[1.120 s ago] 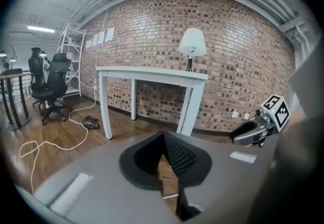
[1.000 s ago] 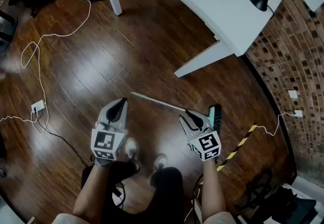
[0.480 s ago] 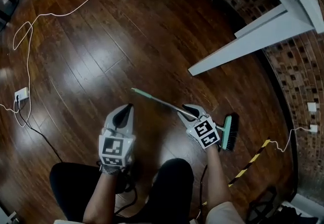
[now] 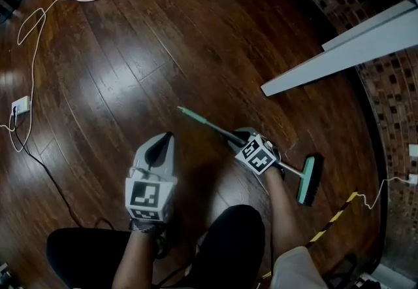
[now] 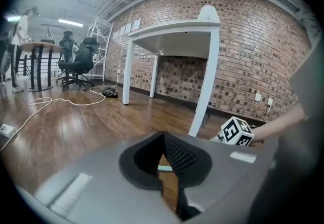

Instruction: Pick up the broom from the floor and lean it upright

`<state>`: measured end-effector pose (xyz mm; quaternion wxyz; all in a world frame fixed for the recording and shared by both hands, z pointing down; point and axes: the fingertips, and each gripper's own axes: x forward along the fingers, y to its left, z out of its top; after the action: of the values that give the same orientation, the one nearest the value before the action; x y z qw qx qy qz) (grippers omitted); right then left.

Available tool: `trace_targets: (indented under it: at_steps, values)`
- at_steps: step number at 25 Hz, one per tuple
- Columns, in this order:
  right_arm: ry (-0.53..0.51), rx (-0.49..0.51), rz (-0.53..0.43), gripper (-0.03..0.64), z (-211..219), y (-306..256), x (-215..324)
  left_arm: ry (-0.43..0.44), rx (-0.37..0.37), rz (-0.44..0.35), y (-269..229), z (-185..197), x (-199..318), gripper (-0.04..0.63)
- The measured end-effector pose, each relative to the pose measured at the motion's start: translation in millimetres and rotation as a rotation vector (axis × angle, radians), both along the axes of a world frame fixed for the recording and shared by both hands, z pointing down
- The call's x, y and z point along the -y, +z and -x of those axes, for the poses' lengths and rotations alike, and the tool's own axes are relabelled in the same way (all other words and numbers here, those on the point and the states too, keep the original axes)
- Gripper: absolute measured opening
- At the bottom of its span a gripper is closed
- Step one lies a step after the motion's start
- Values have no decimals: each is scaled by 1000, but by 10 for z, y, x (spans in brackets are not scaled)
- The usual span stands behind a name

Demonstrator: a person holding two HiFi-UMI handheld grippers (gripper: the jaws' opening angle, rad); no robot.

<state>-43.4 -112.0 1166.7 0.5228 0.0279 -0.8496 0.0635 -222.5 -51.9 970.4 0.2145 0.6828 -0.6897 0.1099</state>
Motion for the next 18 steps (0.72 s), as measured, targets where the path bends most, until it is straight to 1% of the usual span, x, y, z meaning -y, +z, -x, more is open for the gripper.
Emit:
trace_targets:
  at_steps: [4, 6, 8, 12, 18]
  values:
    - [-54, -76, -16, 133, 73, 248, 76, -12, 31, 23, 160, 59, -76, 2]
    - [-84, -122, -9, 140, 93, 354, 74, -10, 23, 29, 210, 39, -96, 2]
    - [-126, -152, 3, 160, 127, 480, 47, -8, 10, 30, 233, 17, -102, 1]
    - [-168, -175, 38, 160, 244, 678, 8, -2, 19, 28, 232, 27, -94, 2]
    - [-190, -184, 30, 155, 326, 761, 17, 3, 34, 46, 302, 66, -99, 2]
